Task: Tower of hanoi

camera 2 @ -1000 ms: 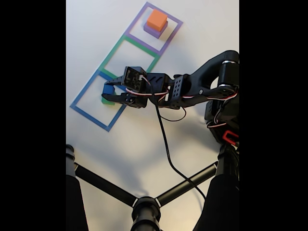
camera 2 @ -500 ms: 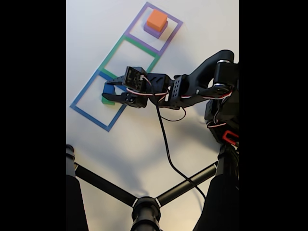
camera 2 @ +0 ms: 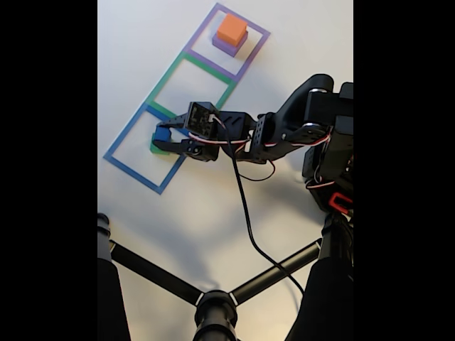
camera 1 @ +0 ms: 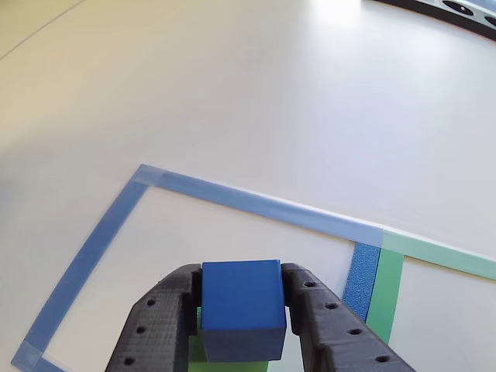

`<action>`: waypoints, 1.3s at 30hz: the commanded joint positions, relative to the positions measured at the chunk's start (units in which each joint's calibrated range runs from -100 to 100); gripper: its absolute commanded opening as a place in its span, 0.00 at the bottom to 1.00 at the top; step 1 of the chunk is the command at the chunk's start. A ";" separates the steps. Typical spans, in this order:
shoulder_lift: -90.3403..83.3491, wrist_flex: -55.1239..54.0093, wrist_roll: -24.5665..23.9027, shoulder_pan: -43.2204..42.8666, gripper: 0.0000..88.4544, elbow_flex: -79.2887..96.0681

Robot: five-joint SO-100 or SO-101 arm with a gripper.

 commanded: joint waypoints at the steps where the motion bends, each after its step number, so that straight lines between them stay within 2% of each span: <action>1: -0.41 -1.71 0.38 -0.81 0.09 -0.15; 9: -0.41 -1.95 0.38 -1.49 0.12 0.03; 17: -0.41 -2.19 0.38 -0.96 0.25 -0.15; 25: -2.74 -1.22 0.38 0.26 0.31 -2.70; 32: -7.22 4.77 0.38 1.56 0.33 -6.79; 35: -10.03 7.84 0.38 2.24 0.30 -9.15; 39: -16.92 23.79 0.38 4.22 0.23 -15.87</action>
